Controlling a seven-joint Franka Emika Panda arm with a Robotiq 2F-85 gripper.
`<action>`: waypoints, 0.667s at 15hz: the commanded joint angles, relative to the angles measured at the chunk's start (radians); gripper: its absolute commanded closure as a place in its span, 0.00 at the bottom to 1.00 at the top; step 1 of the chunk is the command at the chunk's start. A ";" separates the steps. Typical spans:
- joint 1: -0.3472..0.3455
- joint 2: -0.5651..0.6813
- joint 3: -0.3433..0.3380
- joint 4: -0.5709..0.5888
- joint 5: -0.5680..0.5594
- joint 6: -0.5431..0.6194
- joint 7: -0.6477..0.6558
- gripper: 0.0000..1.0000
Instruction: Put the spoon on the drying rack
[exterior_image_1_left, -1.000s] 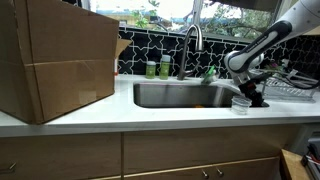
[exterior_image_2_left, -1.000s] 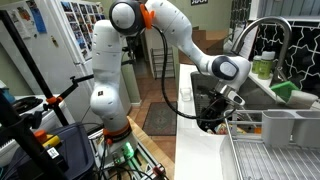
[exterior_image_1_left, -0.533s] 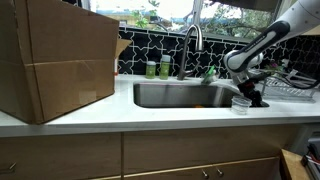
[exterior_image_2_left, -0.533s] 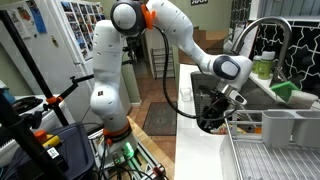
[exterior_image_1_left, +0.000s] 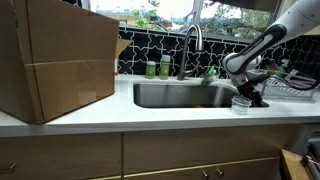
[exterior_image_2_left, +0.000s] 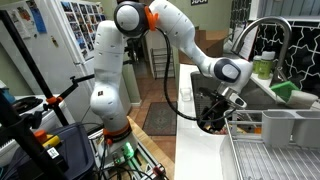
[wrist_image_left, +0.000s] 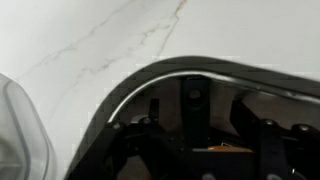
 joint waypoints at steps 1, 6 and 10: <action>-0.005 0.033 -0.003 0.012 -0.003 0.014 0.019 0.40; -0.005 0.051 -0.003 0.012 -0.004 0.030 0.037 0.63; -0.001 0.050 -0.005 0.012 -0.015 0.034 0.049 0.92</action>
